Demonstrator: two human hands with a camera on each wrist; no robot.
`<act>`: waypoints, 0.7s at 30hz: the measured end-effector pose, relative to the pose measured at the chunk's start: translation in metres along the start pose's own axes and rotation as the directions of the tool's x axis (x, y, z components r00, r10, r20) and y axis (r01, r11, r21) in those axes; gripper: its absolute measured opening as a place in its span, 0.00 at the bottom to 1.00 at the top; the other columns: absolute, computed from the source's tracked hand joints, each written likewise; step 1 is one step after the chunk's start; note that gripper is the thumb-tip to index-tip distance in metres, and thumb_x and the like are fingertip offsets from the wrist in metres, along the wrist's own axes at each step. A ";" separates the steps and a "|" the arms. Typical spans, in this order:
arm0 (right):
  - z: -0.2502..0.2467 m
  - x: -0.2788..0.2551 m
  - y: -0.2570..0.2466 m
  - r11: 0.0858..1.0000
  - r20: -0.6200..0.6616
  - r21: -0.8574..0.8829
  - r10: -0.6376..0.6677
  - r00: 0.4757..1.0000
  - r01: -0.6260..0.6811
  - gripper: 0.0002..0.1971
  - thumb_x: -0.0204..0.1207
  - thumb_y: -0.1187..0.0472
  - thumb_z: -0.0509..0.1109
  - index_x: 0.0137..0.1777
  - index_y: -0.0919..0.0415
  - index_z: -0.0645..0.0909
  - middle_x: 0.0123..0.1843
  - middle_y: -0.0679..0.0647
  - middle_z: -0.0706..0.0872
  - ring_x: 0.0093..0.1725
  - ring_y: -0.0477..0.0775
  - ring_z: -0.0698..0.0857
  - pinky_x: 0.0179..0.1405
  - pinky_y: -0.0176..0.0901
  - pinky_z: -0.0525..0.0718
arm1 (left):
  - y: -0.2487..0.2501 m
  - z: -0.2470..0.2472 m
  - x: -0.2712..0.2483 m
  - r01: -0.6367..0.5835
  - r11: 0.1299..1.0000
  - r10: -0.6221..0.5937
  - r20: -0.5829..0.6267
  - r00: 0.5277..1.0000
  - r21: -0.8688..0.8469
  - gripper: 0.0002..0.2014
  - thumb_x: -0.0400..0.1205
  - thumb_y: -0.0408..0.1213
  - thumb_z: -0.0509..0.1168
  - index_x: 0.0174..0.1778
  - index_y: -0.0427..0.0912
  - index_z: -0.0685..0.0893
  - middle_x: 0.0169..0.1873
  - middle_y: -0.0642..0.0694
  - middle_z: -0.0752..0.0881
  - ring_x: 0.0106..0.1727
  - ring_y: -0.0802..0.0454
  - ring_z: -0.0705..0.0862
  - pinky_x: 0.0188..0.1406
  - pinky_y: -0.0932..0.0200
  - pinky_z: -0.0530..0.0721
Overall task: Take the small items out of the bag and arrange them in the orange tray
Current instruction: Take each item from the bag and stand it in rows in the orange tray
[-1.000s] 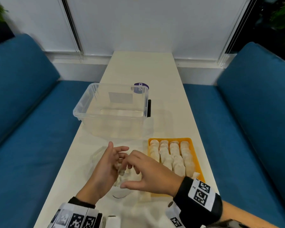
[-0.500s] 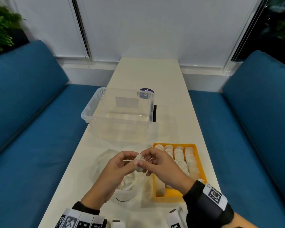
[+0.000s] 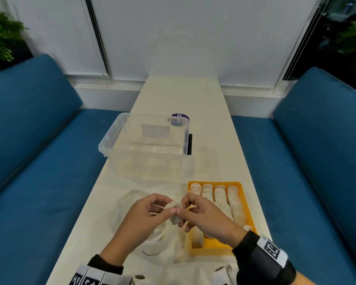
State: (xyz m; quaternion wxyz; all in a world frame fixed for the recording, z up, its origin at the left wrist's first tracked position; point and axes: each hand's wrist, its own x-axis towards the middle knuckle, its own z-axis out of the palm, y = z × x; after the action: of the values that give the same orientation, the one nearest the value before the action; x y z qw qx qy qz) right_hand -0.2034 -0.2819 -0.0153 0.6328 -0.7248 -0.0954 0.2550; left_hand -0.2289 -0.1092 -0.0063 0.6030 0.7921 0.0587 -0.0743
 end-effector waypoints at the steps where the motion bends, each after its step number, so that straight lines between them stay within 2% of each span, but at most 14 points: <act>1: -0.001 0.000 0.001 1.000 0.003 -0.029 -0.003 1.000 0.003 0.08 0.77 0.58 0.71 0.44 0.60 0.75 0.42 0.55 0.83 0.37 0.46 0.84 0.34 0.37 0.83 | 0.000 -0.001 0.000 -0.003 1.000 0.003 0.003 1.000 0.002 0.06 0.71 0.38 0.76 0.42 0.48 0.87 0.40 0.49 0.89 0.41 0.58 0.86 0.43 0.64 0.84; 4: -0.002 -0.002 0.004 0.999 0.026 -0.040 -0.009 1.000 0.010 0.07 0.78 0.61 0.70 0.45 0.59 0.74 0.41 0.54 0.84 0.37 0.45 0.85 0.33 0.37 0.81 | -0.003 -0.003 0.002 -0.029 0.999 0.029 0.012 1.000 -0.028 0.05 0.72 0.33 0.75 0.38 0.45 0.86 0.36 0.49 0.89 0.38 0.57 0.86 0.41 0.61 0.84; 7: -0.004 -0.004 0.005 1.000 0.075 -0.014 0.013 0.997 -0.012 0.09 0.78 0.64 0.69 0.52 0.57 0.71 0.36 0.50 0.85 0.36 0.48 0.86 0.33 0.35 0.80 | -0.003 -0.002 0.003 -0.051 0.992 0.050 -0.013 0.999 -0.118 0.05 0.74 0.29 0.72 0.40 0.42 0.84 0.31 0.52 0.87 0.36 0.58 0.84 0.39 0.67 0.82; 10: -0.008 -0.004 0.005 0.983 0.065 -0.182 -0.020 0.998 0.031 0.15 0.76 0.57 0.72 0.59 0.51 0.72 0.43 0.48 0.85 0.40 0.42 0.83 0.40 0.31 0.79 | -0.001 0.001 0.002 -0.056 0.992 0.058 0.017 0.998 -0.116 0.12 0.74 0.30 0.73 0.49 0.45 0.81 0.31 0.48 0.88 0.36 0.54 0.85 0.42 0.61 0.82; 12: -0.010 -0.003 0.005 0.961 0.025 -0.262 -0.081 0.996 0.085 0.15 0.74 0.54 0.74 0.59 0.50 0.76 0.48 0.45 0.83 0.44 0.38 0.80 0.44 0.30 0.78 | -0.001 0.004 0.002 -0.074 0.995 0.076 0.038 0.996 -0.063 0.16 0.73 0.31 0.74 0.53 0.49 0.79 0.33 0.44 0.90 0.37 0.50 0.86 0.45 0.56 0.82; 15: -0.013 -0.001 0.005 0.948 -0.007 -0.290 -0.142 0.990 0.134 0.10 0.73 0.54 0.75 0.52 0.53 0.82 0.45 0.44 0.84 0.45 0.38 0.81 0.47 0.34 0.78 | 0.000 0.008 0.004 -0.113 0.994 0.113 0.032 0.993 0.001 0.18 0.72 0.33 0.74 0.53 0.51 0.78 0.34 0.46 0.90 0.36 0.54 0.86 0.43 0.61 0.82; 17: -0.016 0.000 0.007 0.949 -0.014 -0.285 -0.148 0.989 0.138 0.06 0.72 0.54 0.75 0.47 0.49 0.83 0.43 0.45 0.86 0.44 0.40 0.82 0.47 0.34 0.79 | 0.001 0.010 0.006 -0.134 0.990 0.133 0.038 0.990 0.031 0.18 0.72 0.33 0.75 0.53 0.52 0.78 0.34 0.48 0.90 0.35 0.59 0.86 0.41 0.67 0.82; 19: -0.021 0.001 0.010 0.944 -0.032 -0.306 -0.144 0.989 0.127 0.05 0.73 0.56 0.75 0.42 0.46 0.82 0.39 0.44 0.85 0.40 0.38 0.82 0.44 0.33 0.79 | 0.000 0.011 0.007 -0.144 0.987 0.139 0.067 0.988 0.070 0.20 0.72 0.33 0.75 0.54 0.55 0.77 0.37 0.50 0.90 0.38 0.60 0.86 0.43 0.69 0.82; 21: -0.031 0.002 0.015 0.934 -0.065 -0.345 -0.123 0.990 0.093 0.07 0.74 0.58 0.74 0.40 0.44 0.81 0.36 0.43 0.84 0.37 0.38 0.80 0.41 0.30 0.78 | -0.004 0.010 0.007 -0.132 0.986 0.122 0.097 0.988 0.101 0.20 0.74 0.33 0.73 0.55 0.58 0.76 0.44 0.55 0.89 0.43 0.60 0.87 0.49 0.67 0.83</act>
State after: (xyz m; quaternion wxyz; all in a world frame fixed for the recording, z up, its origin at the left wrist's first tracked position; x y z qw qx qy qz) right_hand -0.1897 -0.3105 -0.0284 0.5141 -0.8274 -0.1508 0.1684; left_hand -0.2233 -0.1180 -0.0138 0.5654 0.8211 -0.0235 -0.0744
